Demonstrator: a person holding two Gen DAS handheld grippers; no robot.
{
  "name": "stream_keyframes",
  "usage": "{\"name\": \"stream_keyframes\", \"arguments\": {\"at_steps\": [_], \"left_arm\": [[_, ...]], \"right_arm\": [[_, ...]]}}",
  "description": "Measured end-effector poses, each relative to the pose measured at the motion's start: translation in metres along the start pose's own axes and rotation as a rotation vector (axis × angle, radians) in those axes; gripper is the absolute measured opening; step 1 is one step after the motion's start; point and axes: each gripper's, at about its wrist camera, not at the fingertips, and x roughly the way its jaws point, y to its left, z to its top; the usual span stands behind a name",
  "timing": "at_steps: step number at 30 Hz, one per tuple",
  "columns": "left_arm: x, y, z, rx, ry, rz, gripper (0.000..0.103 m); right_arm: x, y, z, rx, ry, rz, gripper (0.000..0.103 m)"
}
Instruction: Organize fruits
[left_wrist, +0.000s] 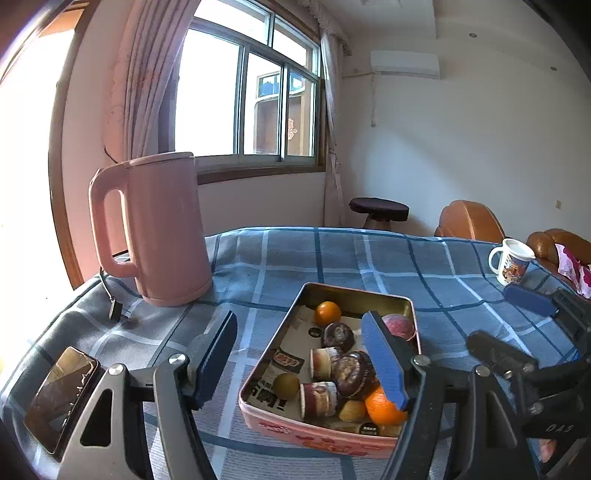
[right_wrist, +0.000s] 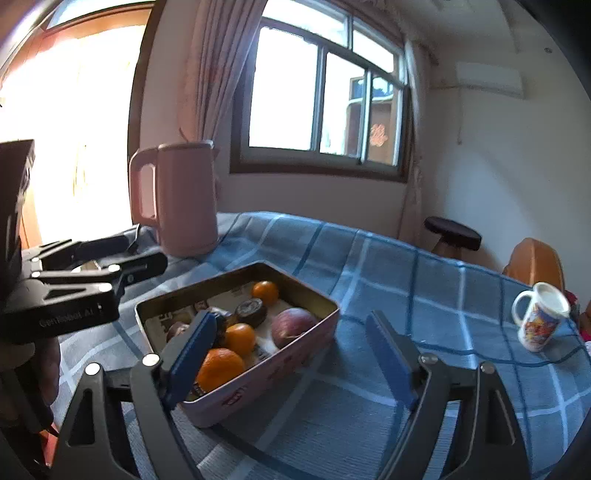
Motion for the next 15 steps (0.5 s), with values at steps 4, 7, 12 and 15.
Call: {"name": "stream_keyframes", "arguments": {"at_steps": [4,7,12,15], "left_arm": [[-0.002,-0.005,0.0,0.009,0.0,-0.003,0.071],[-0.003,-0.007,-0.001,0.016,0.0,-0.003,0.072],[-0.003,-0.009,-0.001,0.02,0.002,-0.004,0.072],[-0.003,-0.009,-0.001,0.021,0.001,-0.005,0.072]], "right_arm": [[-0.01,-0.002,0.002,0.005,-0.018,-0.01,0.088],[-0.014,-0.001,0.002,0.004,-0.029,-0.019,0.091],[-0.016,0.001,0.001,-0.005,-0.032,-0.023,0.092],[-0.016,-0.001,0.0,-0.002,-0.032,-0.023,0.092]]}}
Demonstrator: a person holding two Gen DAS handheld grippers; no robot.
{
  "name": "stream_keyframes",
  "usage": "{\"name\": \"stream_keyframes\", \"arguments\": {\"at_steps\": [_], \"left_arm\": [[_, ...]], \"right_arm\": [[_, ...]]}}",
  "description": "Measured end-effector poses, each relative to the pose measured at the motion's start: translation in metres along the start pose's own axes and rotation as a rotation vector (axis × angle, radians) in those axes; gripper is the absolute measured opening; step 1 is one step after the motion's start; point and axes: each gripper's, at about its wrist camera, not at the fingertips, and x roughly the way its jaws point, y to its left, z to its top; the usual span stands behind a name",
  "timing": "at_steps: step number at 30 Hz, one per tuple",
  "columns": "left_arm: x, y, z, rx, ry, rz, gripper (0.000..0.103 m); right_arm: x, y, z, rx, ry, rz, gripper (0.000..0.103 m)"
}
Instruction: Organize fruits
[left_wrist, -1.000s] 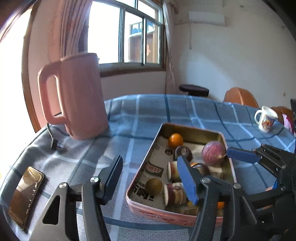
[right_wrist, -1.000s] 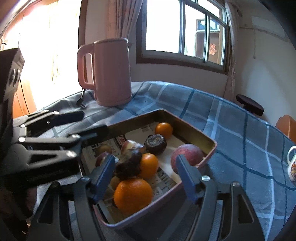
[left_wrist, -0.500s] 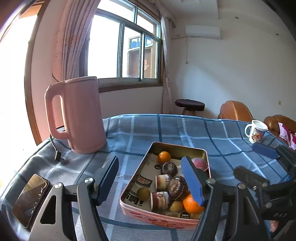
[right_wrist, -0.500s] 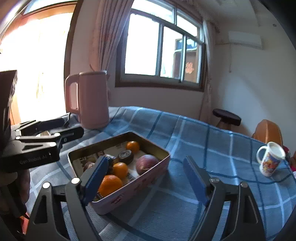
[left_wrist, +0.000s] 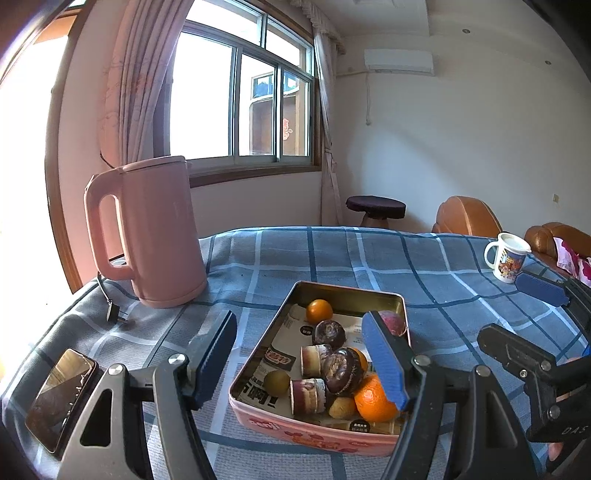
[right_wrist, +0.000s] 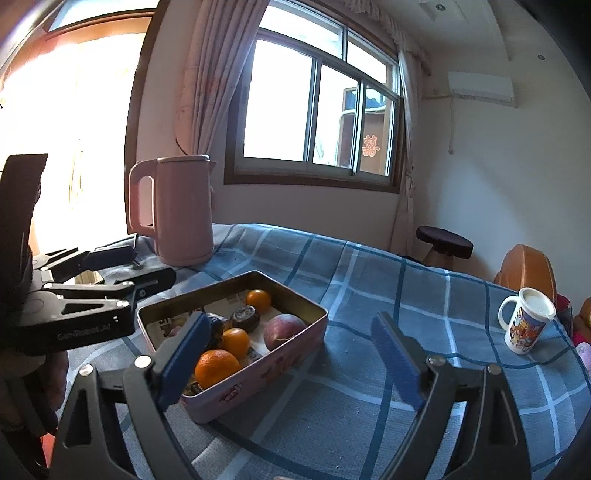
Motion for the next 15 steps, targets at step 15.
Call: {"name": "stream_keyframes", "arguments": {"at_steps": [15], "left_arm": [[0.0014,-0.0024,-0.0004,0.001,0.006,0.001,0.072]], "right_arm": [[-0.0083,-0.0007,-0.0015,-0.002,-0.029,-0.006,0.096]]}}
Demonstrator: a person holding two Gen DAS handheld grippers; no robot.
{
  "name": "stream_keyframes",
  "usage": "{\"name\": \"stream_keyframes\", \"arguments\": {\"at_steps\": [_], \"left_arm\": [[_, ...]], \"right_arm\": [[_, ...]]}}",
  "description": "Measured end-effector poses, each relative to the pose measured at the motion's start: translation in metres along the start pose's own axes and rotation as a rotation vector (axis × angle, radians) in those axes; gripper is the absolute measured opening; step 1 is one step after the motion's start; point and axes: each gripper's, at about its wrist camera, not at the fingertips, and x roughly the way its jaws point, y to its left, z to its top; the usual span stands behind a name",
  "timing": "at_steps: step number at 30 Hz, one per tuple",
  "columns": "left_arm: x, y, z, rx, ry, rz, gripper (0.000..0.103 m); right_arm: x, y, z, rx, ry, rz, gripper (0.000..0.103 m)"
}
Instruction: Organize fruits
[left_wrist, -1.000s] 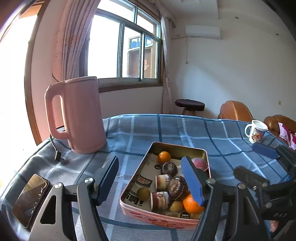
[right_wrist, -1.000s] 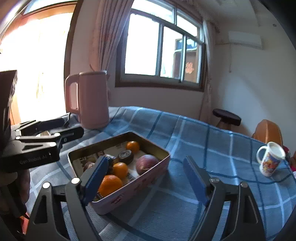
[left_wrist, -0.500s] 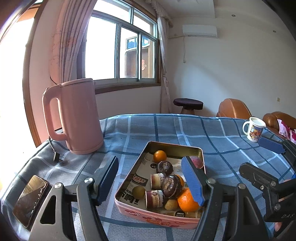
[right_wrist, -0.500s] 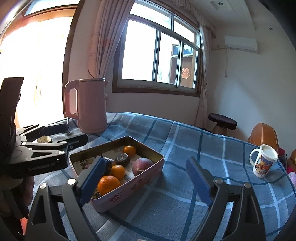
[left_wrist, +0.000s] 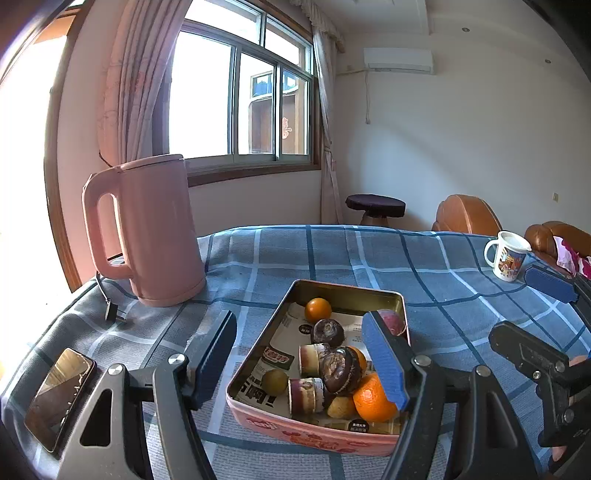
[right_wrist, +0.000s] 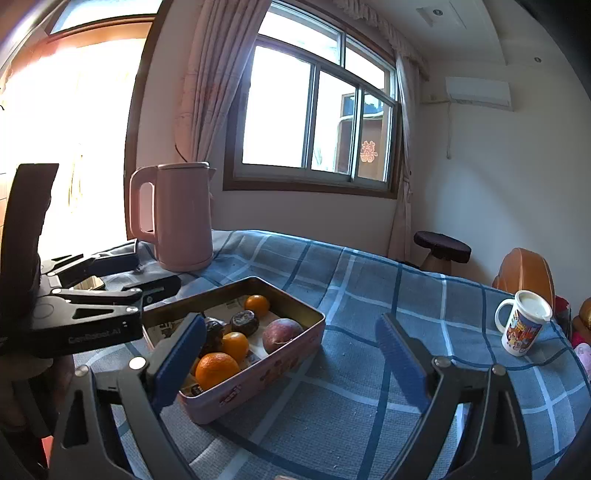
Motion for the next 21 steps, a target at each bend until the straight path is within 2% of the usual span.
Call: {"name": "stream_keyframes", "arguments": {"at_steps": [12,19,21], "left_arm": [[0.003,-0.0006,-0.0012,0.0,0.006,0.011,0.072],[-0.0021,-0.0031,0.0023,0.01,-0.018,0.016,0.072],[-0.0024,-0.0038,0.0024,0.011,-0.017,0.015,0.075]], "right_arm": [[-0.0027,-0.0037,0.0,0.009,-0.008,-0.007,0.096],[-0.0059,-0.0063,0.0015,0.006,-0.018,-0.02,0.096],[-0.0079,-0.0066,0.0019,0.004,-0.023,-0.025,0.096]]}}
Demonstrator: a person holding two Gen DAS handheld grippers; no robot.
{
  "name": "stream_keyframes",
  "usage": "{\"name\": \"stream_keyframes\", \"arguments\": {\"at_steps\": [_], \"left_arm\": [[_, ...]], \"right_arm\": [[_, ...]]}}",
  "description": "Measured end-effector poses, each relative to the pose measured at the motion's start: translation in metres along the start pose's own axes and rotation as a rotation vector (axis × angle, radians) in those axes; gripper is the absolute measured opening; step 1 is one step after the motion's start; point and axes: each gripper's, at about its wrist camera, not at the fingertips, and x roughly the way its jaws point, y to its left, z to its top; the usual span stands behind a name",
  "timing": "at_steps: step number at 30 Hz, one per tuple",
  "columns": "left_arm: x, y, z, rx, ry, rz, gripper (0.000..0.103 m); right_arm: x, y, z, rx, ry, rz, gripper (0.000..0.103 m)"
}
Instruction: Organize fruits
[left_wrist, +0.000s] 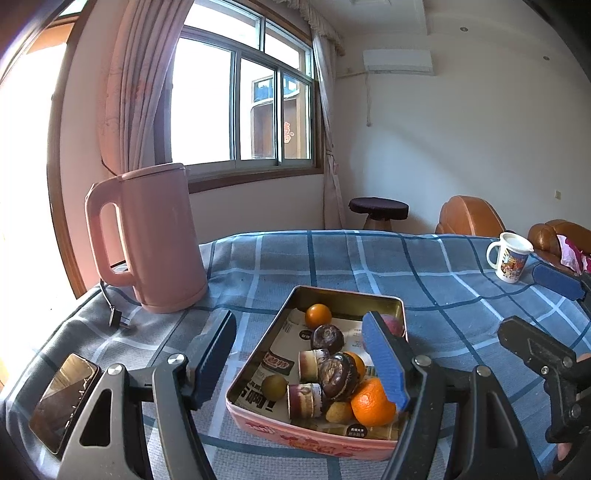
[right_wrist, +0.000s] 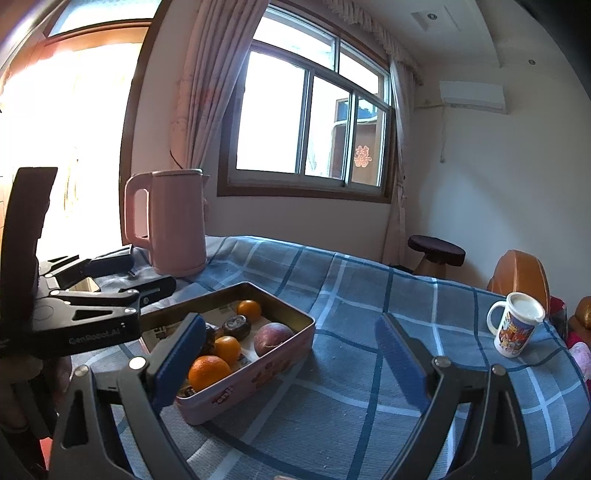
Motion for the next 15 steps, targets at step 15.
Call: {"name": "stream_keyframes", "arguments": {"at_steps": [15], "left_arm": [[-0.0003,0.0024,0.0008,-0.044,0.0,0.031,0.098]], "right_arm": [[-0.0051,0.0044,-0.0039,-0.032,-0.01,-0.018,0.096]]}}
